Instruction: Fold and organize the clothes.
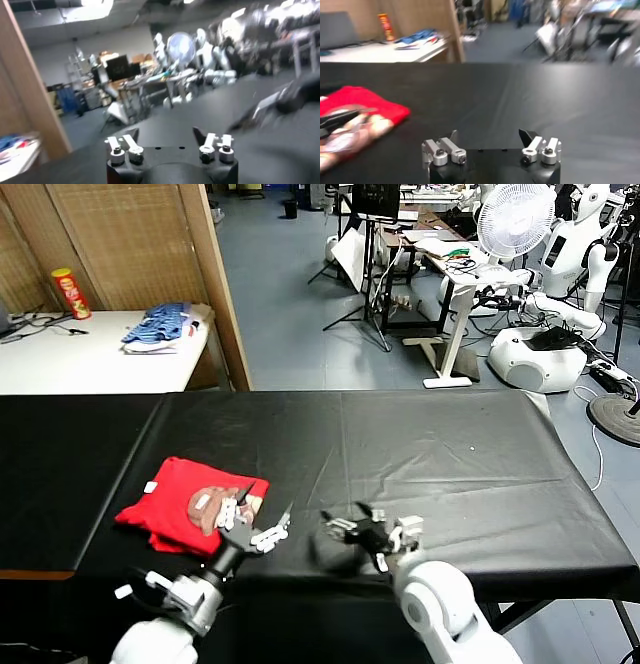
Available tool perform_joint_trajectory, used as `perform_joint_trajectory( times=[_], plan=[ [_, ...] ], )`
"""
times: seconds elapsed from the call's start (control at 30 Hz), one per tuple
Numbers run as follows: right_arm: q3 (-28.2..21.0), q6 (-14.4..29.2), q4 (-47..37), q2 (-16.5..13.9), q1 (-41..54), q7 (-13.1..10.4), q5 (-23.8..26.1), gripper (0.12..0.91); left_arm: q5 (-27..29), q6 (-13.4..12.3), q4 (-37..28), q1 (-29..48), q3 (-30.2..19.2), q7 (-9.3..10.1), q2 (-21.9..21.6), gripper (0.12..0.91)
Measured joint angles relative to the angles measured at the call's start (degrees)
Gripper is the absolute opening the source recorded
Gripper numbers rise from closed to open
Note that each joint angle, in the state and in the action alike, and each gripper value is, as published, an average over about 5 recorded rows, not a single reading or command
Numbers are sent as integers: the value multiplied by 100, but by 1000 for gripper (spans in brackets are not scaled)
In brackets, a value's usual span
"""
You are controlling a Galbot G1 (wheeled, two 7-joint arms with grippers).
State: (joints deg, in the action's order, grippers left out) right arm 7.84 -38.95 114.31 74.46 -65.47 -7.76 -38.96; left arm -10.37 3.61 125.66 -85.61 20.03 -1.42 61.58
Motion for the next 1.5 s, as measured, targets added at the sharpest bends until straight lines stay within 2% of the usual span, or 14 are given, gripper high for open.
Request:
perform_joint_trajectory(
  times=[0.1, 0.2, 0.4, 0.5, 0.63, 0.87, 0.97, 1.07, 1.23, 1.4, 1.5],
  plan=[
    [-334, -45, -274, 138, 344, 18, -542, 798, -247, 102, 182, 23, 116, 99, -13, 797],
    [-616, -54, -605, 291, 671, 41, -844, 798, -308, 196, 279, -12, 244, 184, 13, 798],
    [-974, 14, -1327, 626, 1127, 24, -1036, 791, -448, 228, 450, -76, 441, 224, 100, 798],
    [-1064, 75, -1652, 780, 1258, 48, -1062, 734, -597, 239, 574, -96, 544, 227, 104, 798],
    [-1106, 163, -2014, 970, 1353, 139, -1055, 591, -739, 283, 760, -123, 715, 240, 80, 798],
    [-1131, 393, -2304, 1051, 1388, 527, -583, 194, -771, 287, 849, -79, 851, 273, 54, 798],
    [-1144, 649, -2263, 935, 1390, 809, -23, 129, -724, 278, 784, -52, 860, 325, 56, 798],
    [-1109, 890, -2129, 700, 1414, 1088, 768, 126, -618, 268, 658, -1, 862, 421, 58, 798],
    [-996, 1287, -1942, 31, 1532, 1428, 2216, 123, -379, 205, 373, 50, 857, 489, 72, 798],
    [-853, 1893, -1799, -764, 1510, 1532, 3226, 138, -359, 200, 85, 66, 840, 564, 125, 798],
    [-727, 2391, -1643, -1165, 1393, 1500, 3470, 244, -487, 210, -44, 57, 866, 632, 120, 798]
  ],
)
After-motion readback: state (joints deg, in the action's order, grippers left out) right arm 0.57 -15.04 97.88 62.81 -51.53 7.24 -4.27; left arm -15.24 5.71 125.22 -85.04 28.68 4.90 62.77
